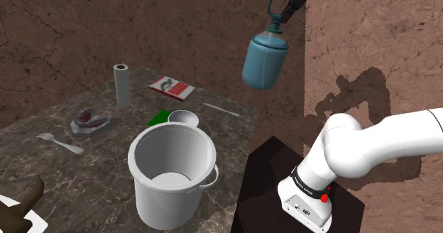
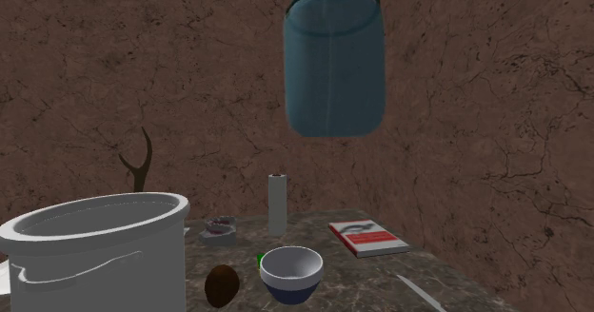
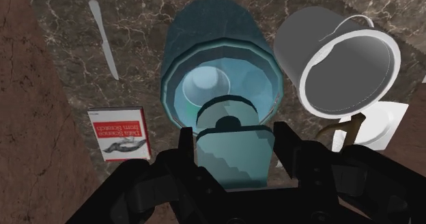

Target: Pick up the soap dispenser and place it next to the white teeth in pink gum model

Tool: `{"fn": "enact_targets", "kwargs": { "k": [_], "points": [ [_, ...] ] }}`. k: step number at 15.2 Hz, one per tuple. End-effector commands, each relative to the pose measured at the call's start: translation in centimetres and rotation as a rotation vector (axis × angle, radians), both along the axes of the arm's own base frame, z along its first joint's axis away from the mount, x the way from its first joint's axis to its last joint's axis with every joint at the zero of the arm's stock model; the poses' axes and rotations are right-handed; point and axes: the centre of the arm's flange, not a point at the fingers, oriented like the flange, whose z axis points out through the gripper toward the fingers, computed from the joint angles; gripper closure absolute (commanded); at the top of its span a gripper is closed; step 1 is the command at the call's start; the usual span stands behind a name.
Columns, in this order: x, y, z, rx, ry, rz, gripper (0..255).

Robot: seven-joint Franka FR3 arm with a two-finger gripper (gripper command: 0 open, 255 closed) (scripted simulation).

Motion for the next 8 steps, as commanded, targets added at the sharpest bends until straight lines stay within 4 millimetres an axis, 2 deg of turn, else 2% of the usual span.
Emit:
{"fn": "enact_targets", "kwargs": {
  "k": [1,3,8],
  "points": [
    [0.0,-0.1,1.1,0.000,-0.001,0.000,255],
    [0.0,-0.1,1.8,0.000,-0.001,0.000,255],
    [4.9,3.3,-1.0,0.000,-0.001,0.000,255]
  ]
}}
